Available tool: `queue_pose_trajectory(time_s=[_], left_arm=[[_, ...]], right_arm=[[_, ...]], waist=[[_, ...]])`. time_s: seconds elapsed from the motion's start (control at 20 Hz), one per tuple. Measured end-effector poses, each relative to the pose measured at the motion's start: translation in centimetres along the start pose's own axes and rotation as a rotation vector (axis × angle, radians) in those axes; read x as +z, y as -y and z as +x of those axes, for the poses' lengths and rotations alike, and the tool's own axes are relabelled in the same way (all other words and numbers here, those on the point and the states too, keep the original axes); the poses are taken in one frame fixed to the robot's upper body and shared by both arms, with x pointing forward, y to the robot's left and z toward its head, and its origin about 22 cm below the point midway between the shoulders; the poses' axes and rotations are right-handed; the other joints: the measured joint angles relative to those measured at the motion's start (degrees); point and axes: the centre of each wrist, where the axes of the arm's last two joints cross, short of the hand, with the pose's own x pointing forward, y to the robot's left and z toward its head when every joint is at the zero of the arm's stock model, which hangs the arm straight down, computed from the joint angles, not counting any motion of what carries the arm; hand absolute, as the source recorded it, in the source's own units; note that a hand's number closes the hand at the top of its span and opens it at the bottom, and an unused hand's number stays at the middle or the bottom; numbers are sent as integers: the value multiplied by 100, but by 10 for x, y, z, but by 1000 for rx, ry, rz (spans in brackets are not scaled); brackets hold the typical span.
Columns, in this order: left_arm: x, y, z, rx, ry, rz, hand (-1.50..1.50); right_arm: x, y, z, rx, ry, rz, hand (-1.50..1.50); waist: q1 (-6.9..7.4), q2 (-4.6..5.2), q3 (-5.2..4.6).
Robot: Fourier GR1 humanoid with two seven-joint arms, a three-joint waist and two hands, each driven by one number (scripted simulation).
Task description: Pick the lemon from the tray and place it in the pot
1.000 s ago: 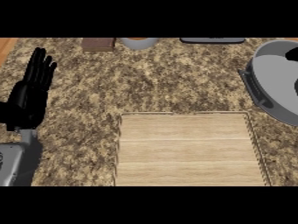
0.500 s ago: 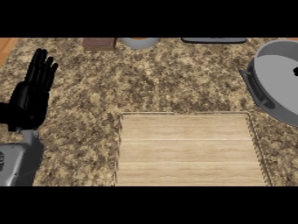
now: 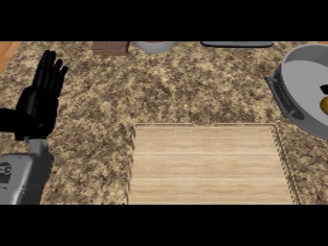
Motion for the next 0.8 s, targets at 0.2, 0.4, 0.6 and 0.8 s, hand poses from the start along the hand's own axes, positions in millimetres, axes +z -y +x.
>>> queue_pose_trajectory(time_s=[0.2, 0.4, 0.6, 0.8], left_arm=[[-2, -1, -4, 0, -5, 2, 0], [1, -3, -4, -1, -5, 2, 0], [5, -6, -6, -5, -12, 14, 0], [8, -15, -1, -10, -16, 23, 0]], right_arm=[[-3, 9, 12, -151, 44, -60, -150], [-3, 15, 19, -296, 3, -111, -150], [-7, 22, 13, -435, -25, -170, -150], [-9, 27, -11, -518, -27, -229, -150]], waist=[[-14, -1, 0], [-28, -19, -3], [-86, -45, -5], [-135, -67, -8]])
